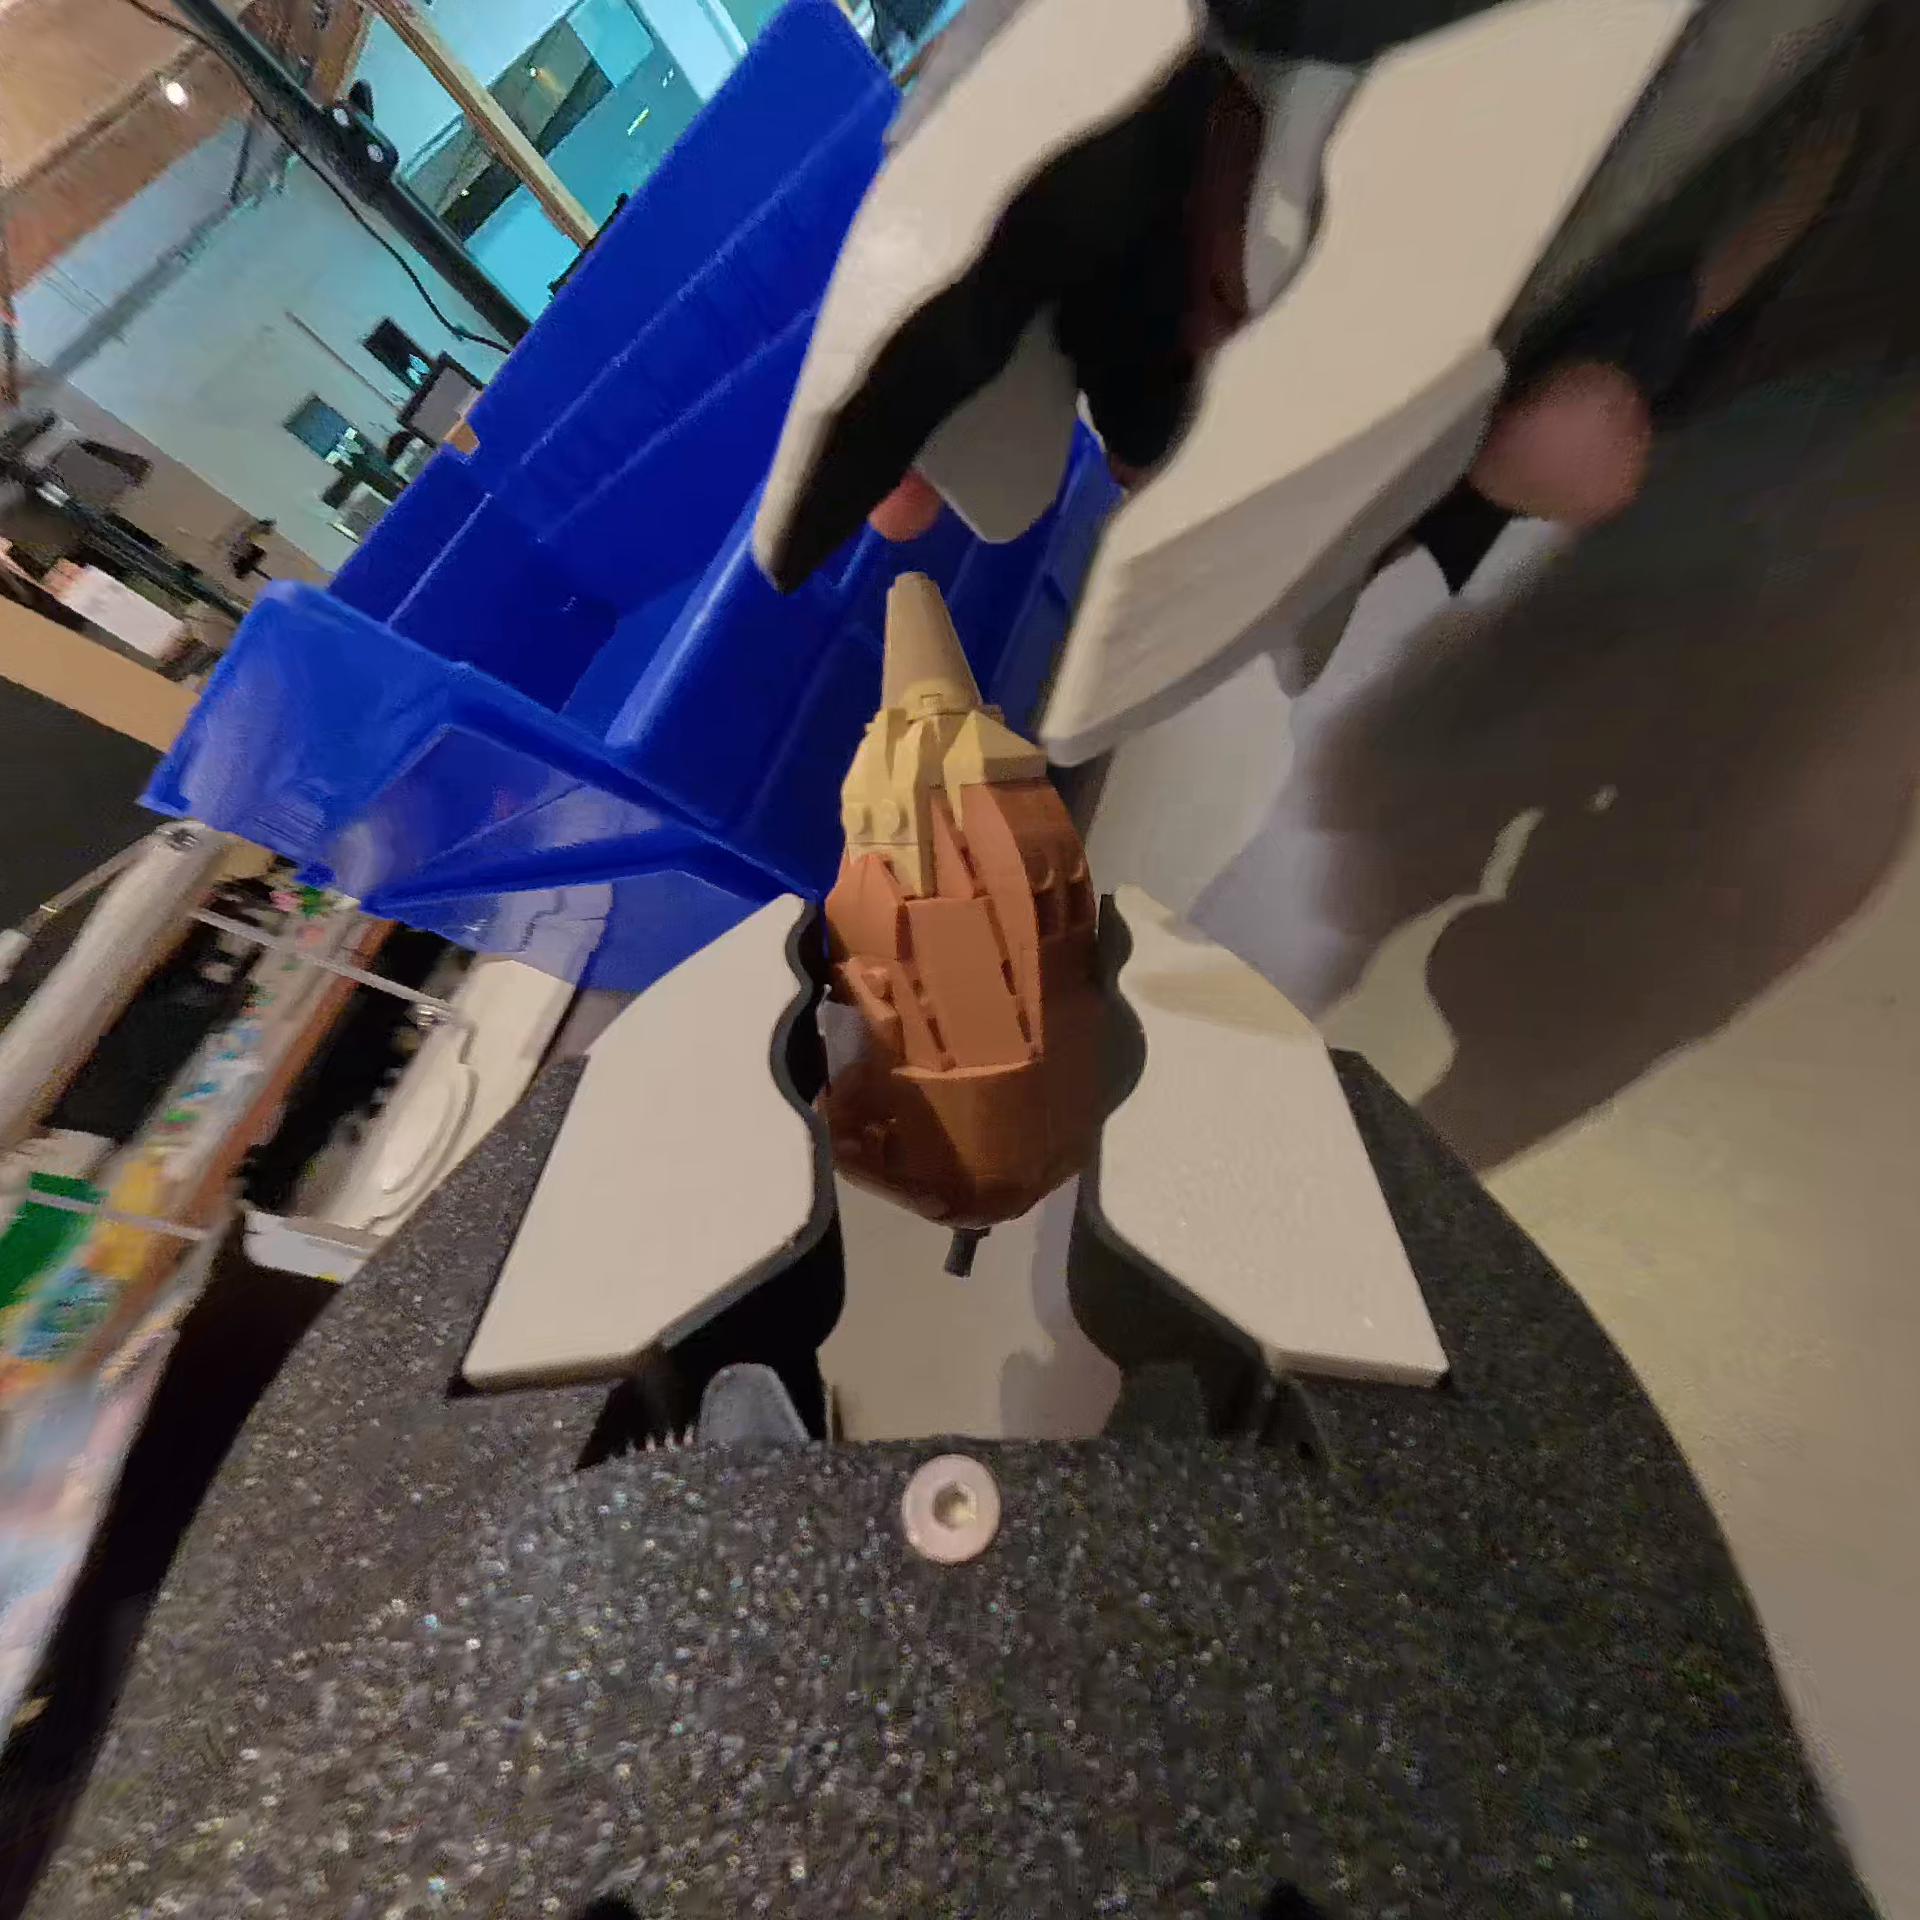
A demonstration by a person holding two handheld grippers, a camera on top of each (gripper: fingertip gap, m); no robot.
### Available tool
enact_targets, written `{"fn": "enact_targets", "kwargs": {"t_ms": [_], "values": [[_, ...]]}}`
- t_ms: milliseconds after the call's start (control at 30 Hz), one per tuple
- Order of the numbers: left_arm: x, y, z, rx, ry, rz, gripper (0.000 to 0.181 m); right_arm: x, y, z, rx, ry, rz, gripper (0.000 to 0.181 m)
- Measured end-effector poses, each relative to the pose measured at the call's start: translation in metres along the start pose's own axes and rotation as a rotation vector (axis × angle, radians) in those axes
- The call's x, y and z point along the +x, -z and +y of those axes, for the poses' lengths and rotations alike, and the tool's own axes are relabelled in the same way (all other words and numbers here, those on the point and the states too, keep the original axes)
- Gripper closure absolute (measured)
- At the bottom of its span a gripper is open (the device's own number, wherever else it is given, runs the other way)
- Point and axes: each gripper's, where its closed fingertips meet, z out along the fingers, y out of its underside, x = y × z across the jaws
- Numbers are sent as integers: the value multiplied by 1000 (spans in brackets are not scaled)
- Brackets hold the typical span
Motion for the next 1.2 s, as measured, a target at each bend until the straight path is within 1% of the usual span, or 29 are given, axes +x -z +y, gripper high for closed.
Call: {"fn": "enact_targets", "kwargs": {"t_ms": [67, 167, 233, 300, 367, 467, 567, 667, 767, 800, 1000, 1033, 1100, 1200], "values": [[1, -1, 3, -32, -83, -29, 131, 3, -2, 9, -70, 33, 24, 139], [1, 0, 5, -67, -198, -64, 131, 8, -2, 22, -168, 118, 48, 140], [-2, 2, 7, -92, -278, -87, 131, 7, 0, 24, -202, 147, 30, 143], [-3, 4, 7, -96, -347, -98, 131, 2, 3, 30, -254, 153, -26, 146], [-2, 6, 6, -87, -395, -95, 131, 0, 7, 40, -324, 168, -61, 146], [3, 6, 8, -101, -464, -74, 131, -4, 9, 49, -373, 188, -89, 147], [11, 3, 14, -135, -509, -49, 131, -14, 7, 55, -412, 209, -120, 149], [16, 0, 21, -187, -564, -30, 131, -23, 6, 69, -492, 268, -140, 152], [22, -1, 30, -241, -621, -4, 131, -30, 5, 78, -534, 320, -155, 161], [24, -2, 32, -257, -639, 2, 131, -31, 5, 80, -542, 332, -160, 161], [31, -3, 43, -308, -668, 55, 131, -37, 3, 89, -574, 375, -175, 152], [33, -3, 44, -307, -658, 65, 131, -38, 3, 90, -574, 385, -183, 152], [34, -4, 47, -312, -635, 83, 131, -43, 3, 90, -563, 386, -211, 159], [34, -3, 48, -302, -613, 95, 131, -45, 2, 89, -549, 370, -217, 160]]}}
